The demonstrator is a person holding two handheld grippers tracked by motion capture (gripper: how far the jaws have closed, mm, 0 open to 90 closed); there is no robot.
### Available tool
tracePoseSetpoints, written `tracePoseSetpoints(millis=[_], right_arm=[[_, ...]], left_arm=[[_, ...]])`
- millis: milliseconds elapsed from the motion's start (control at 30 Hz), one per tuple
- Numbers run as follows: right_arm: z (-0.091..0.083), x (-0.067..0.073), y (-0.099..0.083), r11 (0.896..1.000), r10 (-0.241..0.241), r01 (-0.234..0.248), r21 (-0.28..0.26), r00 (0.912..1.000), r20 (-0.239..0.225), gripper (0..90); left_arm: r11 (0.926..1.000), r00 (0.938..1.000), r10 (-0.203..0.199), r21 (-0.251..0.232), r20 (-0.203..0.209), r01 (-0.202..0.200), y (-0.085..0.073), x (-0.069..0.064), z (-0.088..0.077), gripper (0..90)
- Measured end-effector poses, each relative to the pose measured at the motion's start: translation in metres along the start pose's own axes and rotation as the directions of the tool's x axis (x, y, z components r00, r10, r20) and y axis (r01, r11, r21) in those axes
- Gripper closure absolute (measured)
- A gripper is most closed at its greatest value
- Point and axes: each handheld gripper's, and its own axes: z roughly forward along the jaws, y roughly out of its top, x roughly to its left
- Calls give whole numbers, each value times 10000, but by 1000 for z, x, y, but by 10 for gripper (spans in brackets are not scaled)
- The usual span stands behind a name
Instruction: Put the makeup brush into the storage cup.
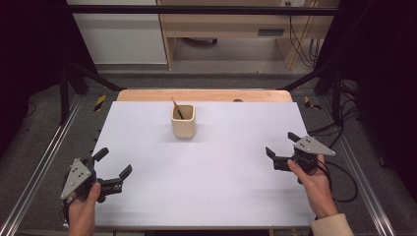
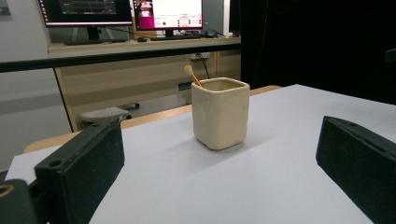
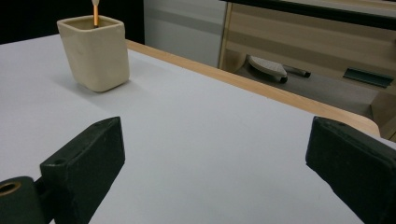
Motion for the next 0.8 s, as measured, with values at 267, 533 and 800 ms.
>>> tracePoseSetpoints(millis=[267, 533, 800], right_arm=[[-8, -5, -10, 10000, 32, -32, -1, 10000, 74, 50], [-18, -11, -23, 9995, 315, -315, -15, 9992, 250, 50], [-28, -18, -36, 9979, 641, -641, -34, 9972, 379, 52]], left_arm=[[10000, 10000, -41, -28, -60, 41, 0, 2, -2, 3], [10000, 9999, -79, -58, -70, 79, 0, 2, -2, 3], [10000, 9999, -75, -55, -82, 75, 0, 3, -2, 4]])
